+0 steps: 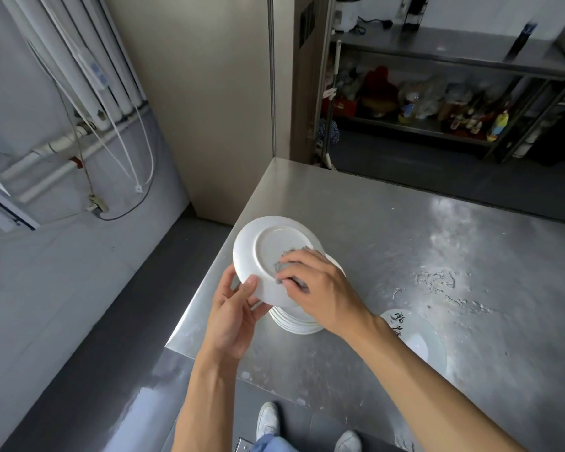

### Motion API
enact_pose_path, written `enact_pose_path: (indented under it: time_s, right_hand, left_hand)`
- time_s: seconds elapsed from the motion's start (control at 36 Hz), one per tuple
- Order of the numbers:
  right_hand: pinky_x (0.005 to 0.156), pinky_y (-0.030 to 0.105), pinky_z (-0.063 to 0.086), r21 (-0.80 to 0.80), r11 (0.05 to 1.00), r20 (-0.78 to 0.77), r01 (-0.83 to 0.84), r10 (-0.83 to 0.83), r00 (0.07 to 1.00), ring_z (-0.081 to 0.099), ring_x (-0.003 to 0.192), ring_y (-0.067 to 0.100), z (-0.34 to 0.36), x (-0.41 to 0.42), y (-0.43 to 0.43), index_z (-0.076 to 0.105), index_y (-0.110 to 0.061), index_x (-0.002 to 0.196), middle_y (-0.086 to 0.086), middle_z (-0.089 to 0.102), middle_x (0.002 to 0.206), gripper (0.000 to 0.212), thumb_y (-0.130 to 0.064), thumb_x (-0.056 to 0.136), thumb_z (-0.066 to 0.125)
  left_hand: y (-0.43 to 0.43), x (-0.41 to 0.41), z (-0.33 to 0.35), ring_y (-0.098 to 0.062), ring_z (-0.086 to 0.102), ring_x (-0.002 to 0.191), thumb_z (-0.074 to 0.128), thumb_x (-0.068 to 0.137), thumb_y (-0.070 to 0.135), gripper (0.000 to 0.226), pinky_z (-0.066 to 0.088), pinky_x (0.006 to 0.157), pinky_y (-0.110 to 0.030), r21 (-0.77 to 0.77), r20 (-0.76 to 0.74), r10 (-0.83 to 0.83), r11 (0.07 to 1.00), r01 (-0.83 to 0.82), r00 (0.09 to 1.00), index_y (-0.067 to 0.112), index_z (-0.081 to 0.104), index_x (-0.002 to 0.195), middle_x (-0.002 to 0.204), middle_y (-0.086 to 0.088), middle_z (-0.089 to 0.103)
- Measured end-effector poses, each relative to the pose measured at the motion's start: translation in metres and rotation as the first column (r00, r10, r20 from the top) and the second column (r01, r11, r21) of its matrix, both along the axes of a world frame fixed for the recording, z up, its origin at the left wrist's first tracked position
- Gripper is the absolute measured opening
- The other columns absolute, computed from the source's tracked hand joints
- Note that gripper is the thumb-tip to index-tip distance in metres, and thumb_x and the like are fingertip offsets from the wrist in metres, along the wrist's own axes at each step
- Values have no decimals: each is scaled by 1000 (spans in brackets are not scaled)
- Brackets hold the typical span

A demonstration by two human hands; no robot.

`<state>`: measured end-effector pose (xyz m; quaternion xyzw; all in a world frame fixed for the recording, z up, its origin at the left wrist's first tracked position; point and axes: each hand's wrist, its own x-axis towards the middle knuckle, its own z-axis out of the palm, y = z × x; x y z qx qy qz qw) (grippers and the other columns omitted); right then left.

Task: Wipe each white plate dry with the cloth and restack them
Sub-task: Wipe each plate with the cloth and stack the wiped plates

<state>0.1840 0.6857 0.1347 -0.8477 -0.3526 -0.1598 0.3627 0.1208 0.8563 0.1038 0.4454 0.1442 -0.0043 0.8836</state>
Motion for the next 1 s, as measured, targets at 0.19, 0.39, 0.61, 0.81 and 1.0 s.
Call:
enact_pose_path:
  time_s: [0.19, 0.39, 0.61, 0.81, 1.0]
  right_hand:
    - [84, 39, 54, -32, 984, -56, 178, -180, 982, 65, 99, 26, -7, 16, -18, 76, -9, 92, 1, 70, 107, 13, 1, 88, 70]
    - [90, 26, 48, 142, 917, -215, 372, -339, 916, 59, 104, 13, 19, 35, -5, 68, -16, 118, -2, 58, 118, 26, -14, 92, 70]
    - [104, 35, 45, 11, 999, -232, 36, -32, 972, 60, 119, 18, 30, 29, 27, 69, -11, 124, 0, 66, 127, 28, -10, 97, 62]
    - [109, 34, 43, 23, 990, -233, -136, 138, 963, 58, 124, 17, 15, 10, 36, 71, -11, 122, 0, 64, 131, 27, -5, 100, 57]
    - [106, 34, 44, -27, 985, -119, -171, 167, 979, 59, 114, 16, -1, 12, 34, 74, -10, 111, 2, 64, 125, 20, -4, 97, 61]
  left_hand:
    - [5, -2, -1, -28, 74, 101, 71, 93, 16, 36, 64, 87, -45, 41, -15, -37, 998, 37, 999, 26, 69, 128, 118, -12, 74]
    - [0, 0, 3, -30, 72, 106, 70, 93, 27, 43, 55, 104, -59, 123, -22, -102, 987, 104, 995, 33, 67, 136, 123, -12, 72]
    - [-11, 8, 9, -34, 69, 116, 70, 99, 33, 39, 58, 98, -51, 200, -20, -105, 974, 107, 994, 28, 66, 138, 132, -18, 70]
    - [-6, 11, 6, -24, 65, 89, 61, 98, 30, 43, 57, 91, -42, 95, 9, -1, 995, 0, 1000, 27, 65, 140, 114, -12, 68]
    - [-1, 13, 2, -23, 72, 106, 51, 109, 21, 35, 59, 96, -39, 38, -11, 43, 998, -42, 999, 16, 62, 142, 131, -13, 70]
